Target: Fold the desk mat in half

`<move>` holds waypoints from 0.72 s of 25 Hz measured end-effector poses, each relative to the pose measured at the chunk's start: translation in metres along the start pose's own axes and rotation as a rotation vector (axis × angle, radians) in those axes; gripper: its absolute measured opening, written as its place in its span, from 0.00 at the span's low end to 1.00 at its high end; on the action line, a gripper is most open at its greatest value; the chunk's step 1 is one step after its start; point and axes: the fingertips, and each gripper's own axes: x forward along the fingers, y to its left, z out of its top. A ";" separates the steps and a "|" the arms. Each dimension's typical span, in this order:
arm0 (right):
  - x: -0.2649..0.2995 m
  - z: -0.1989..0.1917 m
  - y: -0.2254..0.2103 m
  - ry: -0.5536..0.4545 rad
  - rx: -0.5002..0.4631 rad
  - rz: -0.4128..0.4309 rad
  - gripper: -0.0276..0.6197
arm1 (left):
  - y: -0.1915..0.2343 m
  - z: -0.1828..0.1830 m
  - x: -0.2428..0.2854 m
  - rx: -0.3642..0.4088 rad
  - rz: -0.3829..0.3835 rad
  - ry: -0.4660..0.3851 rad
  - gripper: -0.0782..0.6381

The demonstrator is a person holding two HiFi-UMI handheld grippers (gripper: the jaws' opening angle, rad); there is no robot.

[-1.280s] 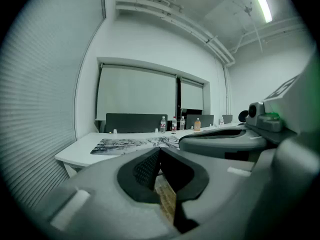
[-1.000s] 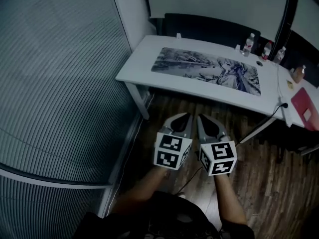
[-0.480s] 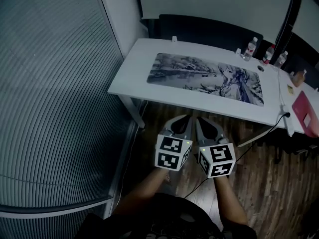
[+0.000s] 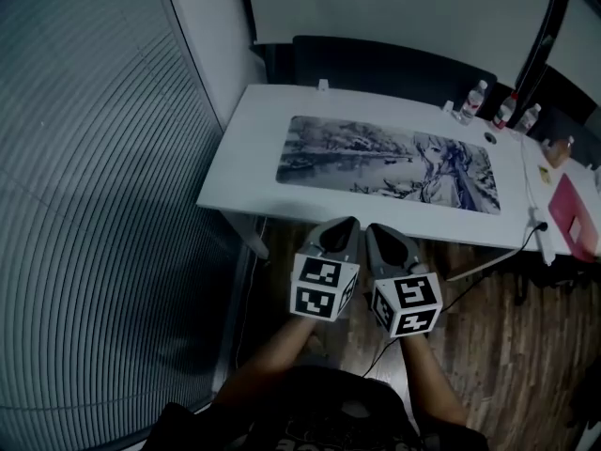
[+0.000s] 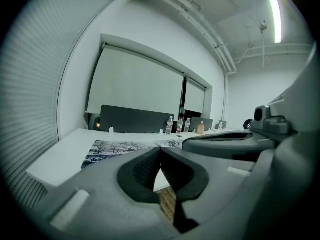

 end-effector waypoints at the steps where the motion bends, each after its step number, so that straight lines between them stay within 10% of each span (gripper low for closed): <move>1: 0.006 0.002 0.000 0.000 0.000 -0.005 0.05 | 0.005 0.001 0.002 0.000 -0.005 -0.001 0.12; 18: 0.087 0.002 -0.038 0.008 0.008 0.031 0.05 | 0.056 -0.001 0.075 -0.028 0.024 0.026 0.12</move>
